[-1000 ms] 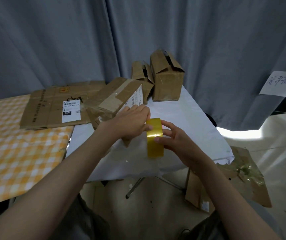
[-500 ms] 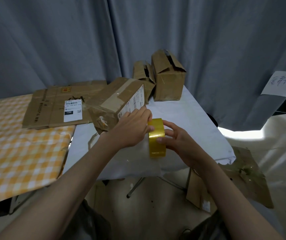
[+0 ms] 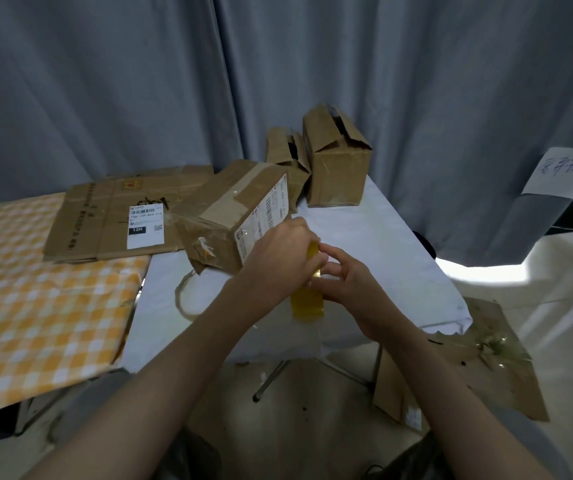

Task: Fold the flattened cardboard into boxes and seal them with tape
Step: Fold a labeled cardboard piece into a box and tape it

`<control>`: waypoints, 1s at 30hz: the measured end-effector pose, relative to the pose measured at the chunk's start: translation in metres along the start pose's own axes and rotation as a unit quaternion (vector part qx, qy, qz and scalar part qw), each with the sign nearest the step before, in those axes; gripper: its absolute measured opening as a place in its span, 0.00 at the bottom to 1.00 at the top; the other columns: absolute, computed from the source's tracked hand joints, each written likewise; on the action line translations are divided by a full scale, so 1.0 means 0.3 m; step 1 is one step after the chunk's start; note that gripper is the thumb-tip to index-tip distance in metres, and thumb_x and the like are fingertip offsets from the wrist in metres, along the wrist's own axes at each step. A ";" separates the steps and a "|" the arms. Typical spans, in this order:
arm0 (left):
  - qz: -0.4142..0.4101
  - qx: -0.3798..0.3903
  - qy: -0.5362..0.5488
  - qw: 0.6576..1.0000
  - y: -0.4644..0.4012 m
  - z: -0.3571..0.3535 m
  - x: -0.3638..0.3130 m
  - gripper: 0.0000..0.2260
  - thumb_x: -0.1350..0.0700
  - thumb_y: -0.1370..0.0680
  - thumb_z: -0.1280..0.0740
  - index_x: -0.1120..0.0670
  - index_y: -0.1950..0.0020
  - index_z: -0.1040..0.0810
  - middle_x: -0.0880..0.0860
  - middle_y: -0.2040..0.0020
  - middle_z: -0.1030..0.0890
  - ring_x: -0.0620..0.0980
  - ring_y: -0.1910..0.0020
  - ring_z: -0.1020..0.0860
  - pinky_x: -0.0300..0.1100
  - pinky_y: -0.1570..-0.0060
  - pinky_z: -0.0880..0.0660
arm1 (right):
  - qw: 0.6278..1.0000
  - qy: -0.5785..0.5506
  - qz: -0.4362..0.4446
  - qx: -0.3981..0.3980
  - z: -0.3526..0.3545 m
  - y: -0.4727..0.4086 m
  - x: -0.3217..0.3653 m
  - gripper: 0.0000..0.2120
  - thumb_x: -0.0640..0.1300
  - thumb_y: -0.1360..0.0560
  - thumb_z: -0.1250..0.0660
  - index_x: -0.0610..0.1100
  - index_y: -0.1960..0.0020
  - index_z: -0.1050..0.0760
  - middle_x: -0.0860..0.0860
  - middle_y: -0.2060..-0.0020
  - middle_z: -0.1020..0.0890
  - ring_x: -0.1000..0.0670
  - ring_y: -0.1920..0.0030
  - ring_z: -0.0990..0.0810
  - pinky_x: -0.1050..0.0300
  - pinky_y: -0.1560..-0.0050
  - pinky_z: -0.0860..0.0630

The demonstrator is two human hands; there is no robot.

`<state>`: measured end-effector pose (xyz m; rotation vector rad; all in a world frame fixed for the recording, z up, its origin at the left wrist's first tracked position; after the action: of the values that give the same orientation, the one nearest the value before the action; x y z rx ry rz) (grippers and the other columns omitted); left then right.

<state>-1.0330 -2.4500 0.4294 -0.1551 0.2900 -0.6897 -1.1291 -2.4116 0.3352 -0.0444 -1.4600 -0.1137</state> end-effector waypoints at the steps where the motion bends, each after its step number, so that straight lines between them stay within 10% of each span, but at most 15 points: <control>1: 0.021 -0.012 0.011 1.000 0.001 0.001 0.007 0.15 0.46 0.21 0.34 0.51 0.38 0.19 0.51 0.40 0.22 0.51 0.42 0.24 0.41 0.43 0.31 | 1.000 0.000 0.002 -0.001 0.000 0.000 0.000 0.31 0.47 0.27 0.25 0.55 0.28 0.33 0.53 0.36 0.22 0.49 0.38 0.22 0.49 0.40 0.20; 12: 0.059 -0.115 0.059 0.990 0.050 0.042 0.066 0.11 0.46 0.26 0.27 0.51 0.49 0.14 0.49 0.49 0.16 0.48 0.49 0.22 0.44 0.44 0.27 | 0.992 0.076 0.015 0.102 -0.056 0.000 0.007 0.41 0.40 0.27 0.25 0.57 0.23 0.46 0.65 0.41 0.28 0.56 0.43 0.23 0.71 0.54 0.23; 22: 0.068 -0.110 0.081 0.988 0.040 -0.009 0.056 0.07 0.52 0.27 0.29 0.52 0.53 0.25 0.48 0.52 0.23 0.48 0.51 0.27 0.41 0.51 0.31 | 0.995 0.057 0.015 0.075 -0.043 0.008 0.004 0.40 0.40 0.28 0.24 0.56 0.24 0.41 0.54 0.44 0.19 0.57 0.45 0.18 0.67 0.50 0.20; 30: 0.014 -0.209 0.077 0.975 0.082 -0.048 0.065 0.06 0.54 0.26 0.32 0.55 0.57 0.26 0.53 0.58 0.23 0.50 0.58 0.27 0.39 0.57 0.30 | 0.994 0.055 0.018 0.088 -0.042 0.010 0.002 0.40 0.39 0.27 0.25 0.55 0.22 0.41 0.65 0.47 0.18 0.54 0.43 0.17 0.57 0.43 0.20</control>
<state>-1.0084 -2.4447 0.4057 -0.4983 0.5851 -0.6072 -1.1164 -2.4098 0.3345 0.0781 -1.3537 0.0408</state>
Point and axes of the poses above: each hand's wrist, its own y-axis away from the middle knuckle, its own z-axis out of the back of the hand, x = y × z, the point moved 7 cm from there along -y, towards the middle knuckle
